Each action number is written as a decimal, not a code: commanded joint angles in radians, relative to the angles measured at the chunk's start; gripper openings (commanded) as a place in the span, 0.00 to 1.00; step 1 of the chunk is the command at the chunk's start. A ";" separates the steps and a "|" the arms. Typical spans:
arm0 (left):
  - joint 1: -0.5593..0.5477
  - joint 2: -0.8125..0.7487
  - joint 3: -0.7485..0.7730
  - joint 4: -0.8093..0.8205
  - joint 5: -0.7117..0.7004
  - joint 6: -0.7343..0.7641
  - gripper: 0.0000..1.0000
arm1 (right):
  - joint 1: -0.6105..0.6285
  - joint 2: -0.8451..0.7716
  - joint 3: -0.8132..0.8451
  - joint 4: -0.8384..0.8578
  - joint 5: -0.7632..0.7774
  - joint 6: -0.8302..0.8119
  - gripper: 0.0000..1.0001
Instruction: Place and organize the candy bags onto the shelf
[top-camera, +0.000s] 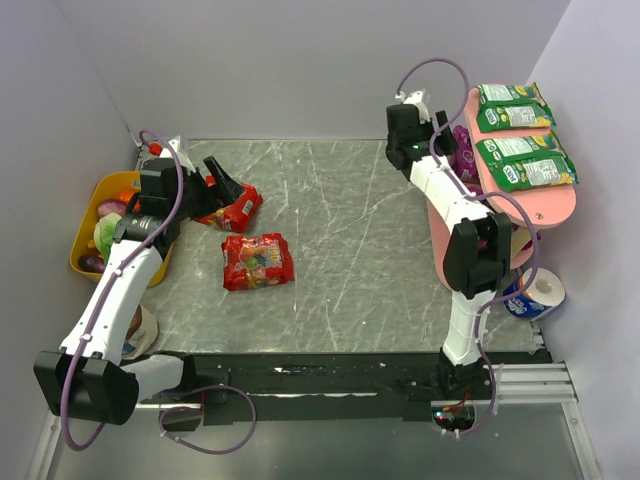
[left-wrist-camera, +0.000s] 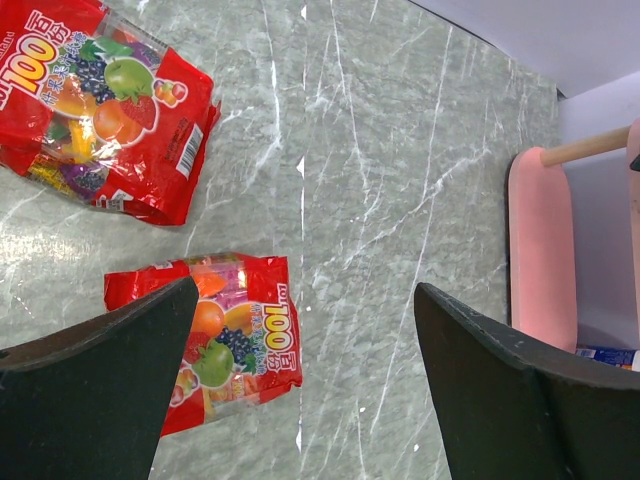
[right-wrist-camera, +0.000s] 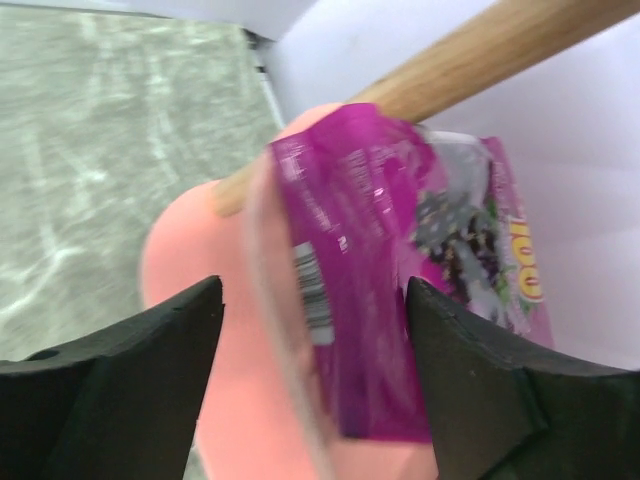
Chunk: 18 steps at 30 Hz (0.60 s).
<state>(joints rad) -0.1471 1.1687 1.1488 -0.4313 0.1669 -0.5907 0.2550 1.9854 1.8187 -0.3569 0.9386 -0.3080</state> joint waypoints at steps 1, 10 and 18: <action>0.004 -0.015 0.015 0.017 -0.006 -0.008 0.96 | 0.073 -0.094 0.030 -0.027 -0.024 0.060 0.84; 0.006 -0.035 -0.006 0.011 -0.024 -0.009 0.96 | 0.282 -0.160 0.043 -0.160 -0.128 0.144 1.00; 0.007 -0.032 -0.027 0.012 -0.021 -0.009 0.96 | 0.429 -0.218 -0.038 -0.355 -0.577 0.435 1.00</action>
<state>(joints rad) -0.1452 1.1564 1.1347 -0.4316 0.1585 -0.5911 0.6399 1.8496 1.8271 -0.6102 0.6521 -0.0555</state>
